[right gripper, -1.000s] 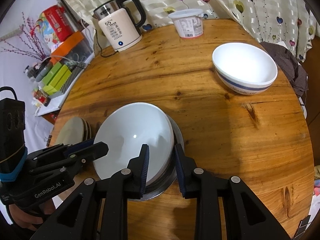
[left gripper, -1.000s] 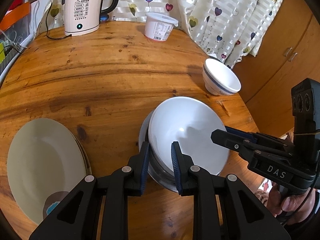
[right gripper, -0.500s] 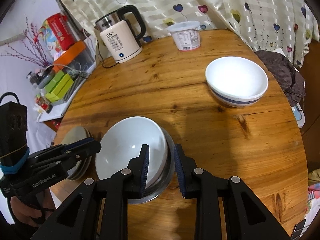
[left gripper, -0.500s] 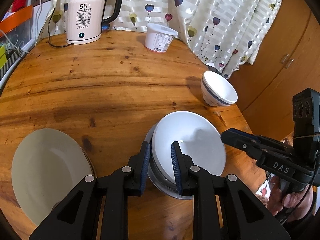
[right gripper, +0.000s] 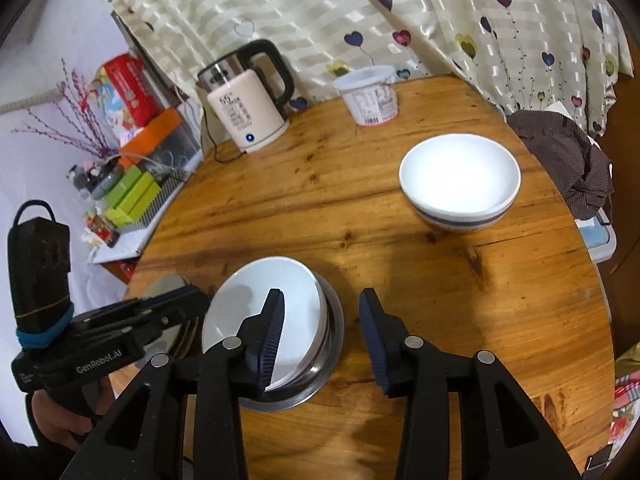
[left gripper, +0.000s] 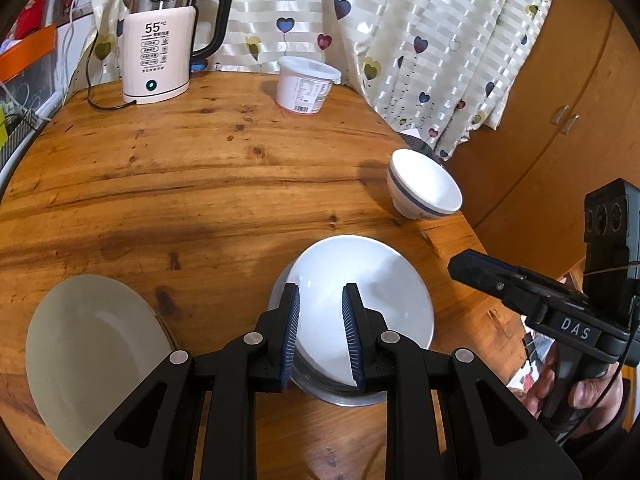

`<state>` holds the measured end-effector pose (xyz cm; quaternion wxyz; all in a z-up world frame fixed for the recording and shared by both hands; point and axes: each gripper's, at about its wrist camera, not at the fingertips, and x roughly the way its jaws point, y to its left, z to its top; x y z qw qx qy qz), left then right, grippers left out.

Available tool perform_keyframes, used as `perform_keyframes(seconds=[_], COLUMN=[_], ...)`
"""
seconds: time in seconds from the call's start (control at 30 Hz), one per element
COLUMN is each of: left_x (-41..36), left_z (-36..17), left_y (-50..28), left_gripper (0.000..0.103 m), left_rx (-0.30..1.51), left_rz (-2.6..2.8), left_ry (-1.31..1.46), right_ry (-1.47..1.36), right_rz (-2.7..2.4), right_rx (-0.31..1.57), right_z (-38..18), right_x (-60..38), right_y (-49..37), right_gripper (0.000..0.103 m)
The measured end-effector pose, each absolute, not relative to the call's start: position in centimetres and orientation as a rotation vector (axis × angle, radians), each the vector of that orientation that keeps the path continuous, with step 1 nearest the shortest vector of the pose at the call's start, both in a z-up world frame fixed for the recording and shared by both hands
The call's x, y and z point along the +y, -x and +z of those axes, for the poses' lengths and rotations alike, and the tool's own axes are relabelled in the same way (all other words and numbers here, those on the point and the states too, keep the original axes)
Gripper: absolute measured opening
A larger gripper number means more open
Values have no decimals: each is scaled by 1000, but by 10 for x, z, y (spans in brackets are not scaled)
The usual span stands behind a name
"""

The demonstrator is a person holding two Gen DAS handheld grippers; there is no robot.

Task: Organize plates and bowls
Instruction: 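Open the right gripper and withdraw it from the nested bowls, then move the right gripper toward the stacked white bowls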

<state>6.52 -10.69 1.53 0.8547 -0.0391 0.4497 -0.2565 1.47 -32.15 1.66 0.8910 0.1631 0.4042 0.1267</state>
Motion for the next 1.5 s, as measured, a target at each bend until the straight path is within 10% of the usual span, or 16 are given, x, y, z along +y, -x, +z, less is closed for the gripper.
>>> perform_keyframes(seconds=[0.9, 1.5], left_x=[-115, -136], left_z=[33, 34], left_y=[-37, -62], left_gripper=[23, 23], left_rx=[904, 931], left_rz=[-618, -637], left_ry=[70, 30], right_ry=[-521, -627], right_rz=[239, 226], right_rx=[700, 705], right_z=[32, 24], right_x=[-356, -391], right_y=[11, -4], right_gripper=[43, 66])
